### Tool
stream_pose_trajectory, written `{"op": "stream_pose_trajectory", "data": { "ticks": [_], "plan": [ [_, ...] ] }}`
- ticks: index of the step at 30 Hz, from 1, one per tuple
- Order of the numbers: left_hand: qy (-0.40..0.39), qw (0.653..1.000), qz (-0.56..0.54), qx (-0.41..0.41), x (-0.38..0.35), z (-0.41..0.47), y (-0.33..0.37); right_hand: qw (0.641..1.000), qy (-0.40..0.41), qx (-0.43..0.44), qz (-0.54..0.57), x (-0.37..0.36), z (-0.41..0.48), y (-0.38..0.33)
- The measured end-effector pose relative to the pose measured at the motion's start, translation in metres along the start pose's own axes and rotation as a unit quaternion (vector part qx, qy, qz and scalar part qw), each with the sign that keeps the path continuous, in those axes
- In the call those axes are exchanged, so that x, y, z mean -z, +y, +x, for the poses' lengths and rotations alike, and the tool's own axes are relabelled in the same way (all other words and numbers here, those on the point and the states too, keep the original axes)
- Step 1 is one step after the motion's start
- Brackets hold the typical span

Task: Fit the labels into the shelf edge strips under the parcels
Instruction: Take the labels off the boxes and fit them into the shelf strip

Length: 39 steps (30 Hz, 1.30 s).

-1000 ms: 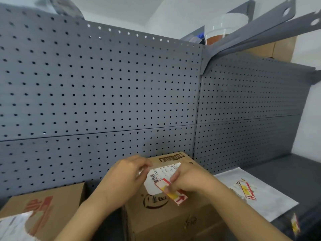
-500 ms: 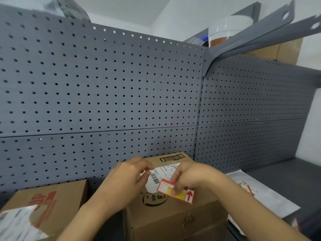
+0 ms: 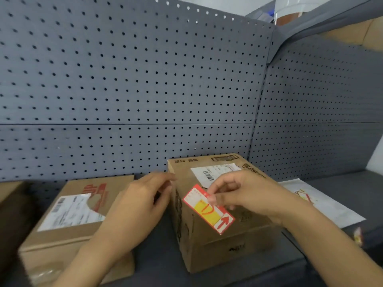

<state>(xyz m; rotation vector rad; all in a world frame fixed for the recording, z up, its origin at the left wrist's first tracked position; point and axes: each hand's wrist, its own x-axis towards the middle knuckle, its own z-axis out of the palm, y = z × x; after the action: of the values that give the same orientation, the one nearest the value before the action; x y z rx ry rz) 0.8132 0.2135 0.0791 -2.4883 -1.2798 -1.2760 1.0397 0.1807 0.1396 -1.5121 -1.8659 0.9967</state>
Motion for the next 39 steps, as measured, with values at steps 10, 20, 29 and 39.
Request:
{"op": "stream_pose_trajectory", "data": {
  "ticks": [10,20,29,39],
  "plan": [
    [-0.014,0.995,0.055,0.083,0.08,-0.123,0.004,0.997,-0.049,0.059,0.01,-0.123,-0.037,0.002],
    [-0.165,0.968,0.094,0.163,0.087,-0.246,-0.043,0.986,0.013,0.144,-0.085,-0.226,-0.038,0.021],
    [-0.236,0.96,0.124,0.079,0.066,-0.271,-0.064,0.97,0.065,0.177,-0.153,-0.266,-0.027,0.023],
    [-0.244,0.954,0.167,0.051,0.054,-0.269,-0.067,0.955,0.085,0.232,-0.166,-0.277,-0.025,0.017]
  ]
}}
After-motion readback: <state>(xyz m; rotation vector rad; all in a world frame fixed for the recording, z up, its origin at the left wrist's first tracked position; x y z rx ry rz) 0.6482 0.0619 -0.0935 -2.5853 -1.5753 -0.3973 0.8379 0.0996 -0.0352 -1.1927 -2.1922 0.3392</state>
